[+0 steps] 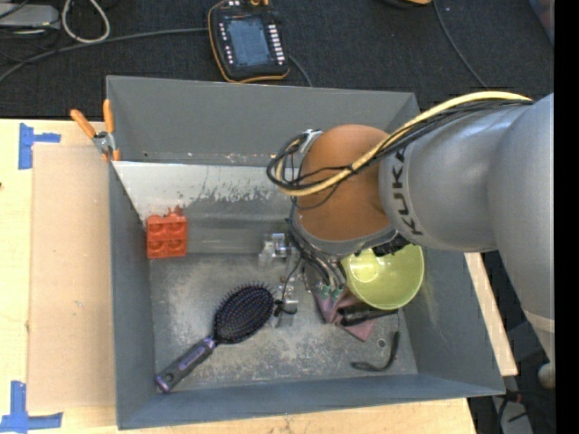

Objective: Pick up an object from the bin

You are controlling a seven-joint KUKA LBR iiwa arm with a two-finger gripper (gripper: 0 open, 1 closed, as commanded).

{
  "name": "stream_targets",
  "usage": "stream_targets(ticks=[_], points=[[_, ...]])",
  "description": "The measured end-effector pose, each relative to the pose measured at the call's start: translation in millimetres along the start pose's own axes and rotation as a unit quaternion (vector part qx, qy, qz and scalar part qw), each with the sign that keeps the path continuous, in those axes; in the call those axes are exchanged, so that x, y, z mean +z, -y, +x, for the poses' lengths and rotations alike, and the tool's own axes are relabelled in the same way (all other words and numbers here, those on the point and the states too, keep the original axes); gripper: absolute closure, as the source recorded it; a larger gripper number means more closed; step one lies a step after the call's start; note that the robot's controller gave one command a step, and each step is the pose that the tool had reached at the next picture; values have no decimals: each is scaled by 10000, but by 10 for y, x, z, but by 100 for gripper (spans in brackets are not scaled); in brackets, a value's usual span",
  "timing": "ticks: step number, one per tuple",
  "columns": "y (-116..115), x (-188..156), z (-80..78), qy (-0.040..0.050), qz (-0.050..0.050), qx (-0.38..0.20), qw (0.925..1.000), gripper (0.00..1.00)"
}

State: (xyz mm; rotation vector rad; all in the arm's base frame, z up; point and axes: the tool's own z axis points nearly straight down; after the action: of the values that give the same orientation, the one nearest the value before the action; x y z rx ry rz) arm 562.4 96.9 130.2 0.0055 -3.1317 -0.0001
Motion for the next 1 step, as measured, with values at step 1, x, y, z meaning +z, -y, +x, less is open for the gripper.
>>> stream_targets(ticks=[1], points=[[7, -43, -20, 38, -4, 22, 10000, 0]])
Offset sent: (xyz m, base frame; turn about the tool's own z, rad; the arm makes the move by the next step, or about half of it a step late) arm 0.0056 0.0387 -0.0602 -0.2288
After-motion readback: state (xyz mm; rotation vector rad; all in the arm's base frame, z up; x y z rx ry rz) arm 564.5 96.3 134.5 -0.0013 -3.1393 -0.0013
